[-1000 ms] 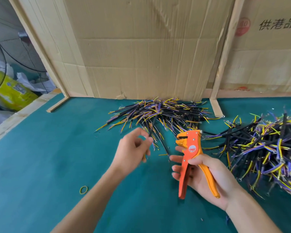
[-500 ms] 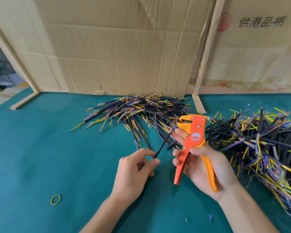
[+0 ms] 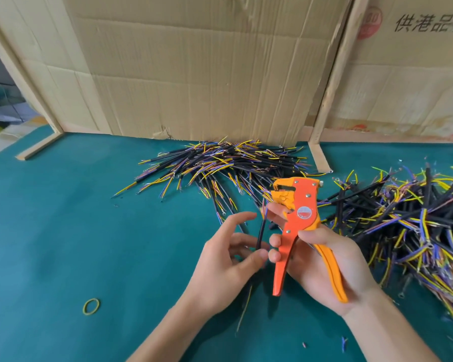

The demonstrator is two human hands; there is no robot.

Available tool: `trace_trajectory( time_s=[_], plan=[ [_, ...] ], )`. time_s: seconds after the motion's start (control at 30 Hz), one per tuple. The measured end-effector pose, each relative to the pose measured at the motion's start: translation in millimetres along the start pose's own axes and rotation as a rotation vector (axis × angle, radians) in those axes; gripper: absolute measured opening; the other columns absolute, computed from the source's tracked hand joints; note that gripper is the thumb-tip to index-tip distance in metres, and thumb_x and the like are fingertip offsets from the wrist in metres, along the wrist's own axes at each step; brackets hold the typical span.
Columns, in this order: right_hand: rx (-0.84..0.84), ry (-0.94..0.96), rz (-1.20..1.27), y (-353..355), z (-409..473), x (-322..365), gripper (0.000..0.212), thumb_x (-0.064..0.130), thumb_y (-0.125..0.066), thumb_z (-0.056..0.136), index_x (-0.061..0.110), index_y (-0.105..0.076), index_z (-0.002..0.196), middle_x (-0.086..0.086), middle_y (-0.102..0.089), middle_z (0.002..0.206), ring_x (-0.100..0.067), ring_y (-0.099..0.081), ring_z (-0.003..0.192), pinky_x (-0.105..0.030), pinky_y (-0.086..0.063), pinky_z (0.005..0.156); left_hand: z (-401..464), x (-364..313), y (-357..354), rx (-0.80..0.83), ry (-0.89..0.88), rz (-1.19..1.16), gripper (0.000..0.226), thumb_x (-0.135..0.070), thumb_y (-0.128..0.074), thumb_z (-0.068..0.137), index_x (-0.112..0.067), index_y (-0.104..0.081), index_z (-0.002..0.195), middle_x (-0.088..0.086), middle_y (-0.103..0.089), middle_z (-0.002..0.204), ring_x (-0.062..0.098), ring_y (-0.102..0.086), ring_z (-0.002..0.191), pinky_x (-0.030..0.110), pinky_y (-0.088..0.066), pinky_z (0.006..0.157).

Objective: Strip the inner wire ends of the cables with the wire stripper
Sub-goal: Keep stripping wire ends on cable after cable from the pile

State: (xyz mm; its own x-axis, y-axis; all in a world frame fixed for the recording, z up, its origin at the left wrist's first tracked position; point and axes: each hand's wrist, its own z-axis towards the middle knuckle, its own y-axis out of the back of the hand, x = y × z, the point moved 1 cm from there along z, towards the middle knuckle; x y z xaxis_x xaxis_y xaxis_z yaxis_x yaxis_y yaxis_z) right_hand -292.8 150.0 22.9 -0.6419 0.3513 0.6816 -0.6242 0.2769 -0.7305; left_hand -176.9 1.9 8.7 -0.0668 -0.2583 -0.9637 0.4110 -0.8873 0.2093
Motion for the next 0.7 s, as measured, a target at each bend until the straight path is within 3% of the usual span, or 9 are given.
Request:
trace_trajectory(
  time_s=[0.1, 0.27, 0.43, 0.7],
  plan=[
    [0.037, -0.045, -0.022, -3.0, 4.5, -8.2, 0.07, 0.011, -0.079, 0.076, -0.004, -0.054, 0.14, -0.022, -0.06, 0.126, -0.03, -0.061, 0.086, -0.042, -0.052, 0.074, 4.0, -4.8, 1.5, 0.016, 0.032, -0.164, 0.037, -0.022, -0.065, 0.094, -0.036, -0.055, 0.126, 0.002, -0.073, 0.093, 0.016, -0.066, 0.066, 0.02, -0.045, 0.052],
    [0.05, -0.127, -0.01, -1.3, 12.1, -12.9, 0.072, 0.011, -0.078, 0.078, -0.005, -0.051, 0.142, -0.023, -0.044, 0.125, -0.03, -0.06, 0.083, -0.045, -0.05, 0.072, 9.5, -4.2, 15.5, 0.046, 0.091, -0.237, 0.031, -0.007, -0.06, 0.099, -0.021, -0.061, 0.127, 0.003, -0.073, 0.086, 0.019, -0.058, 0.06, 0.023, -0.042, 0.047],
    [0.082, -0.119, 0.001, -0.6, 9.0, -11.8, 0.068, 0.013, -0.075, 0.08, -0.004, -0.051, 0.142, -0.021, -0.057, 0.127, -0.028, -0.061, 0.084, -0.043, -0.051, 0.075, 10.7, -3.3, 19.6, 0.065, 0.108, -0.275, 0.032, -0.004, -0.064, 0.096, -0.017, -0.064, 0.125, 0.005, -0.075, 0.094, 0.018, -0.06, 0.06, 0.02, -0.043, 0.048],
    [-0.001, -0.051, -0.032, -2.3, 5.8, -0.4, 0.076, 0.017, -0.082, 0.07, -0.003, -0.056, 0.138, -0.02, -0.056, 0.138, -0.025, -0.059, 0.078, -0.039, -0.052, 0.071, 11.4, 4.8, 11.7, -0.046, 0.06, -0.003, 0.042, -0.003, -0.075, 0.087, -0.025, -0.065, 0.121, -0.003, -0.076, 0.095, 0.021, -0.063, 0.059, 0.019, -0.047, 0.053]
  ],
)
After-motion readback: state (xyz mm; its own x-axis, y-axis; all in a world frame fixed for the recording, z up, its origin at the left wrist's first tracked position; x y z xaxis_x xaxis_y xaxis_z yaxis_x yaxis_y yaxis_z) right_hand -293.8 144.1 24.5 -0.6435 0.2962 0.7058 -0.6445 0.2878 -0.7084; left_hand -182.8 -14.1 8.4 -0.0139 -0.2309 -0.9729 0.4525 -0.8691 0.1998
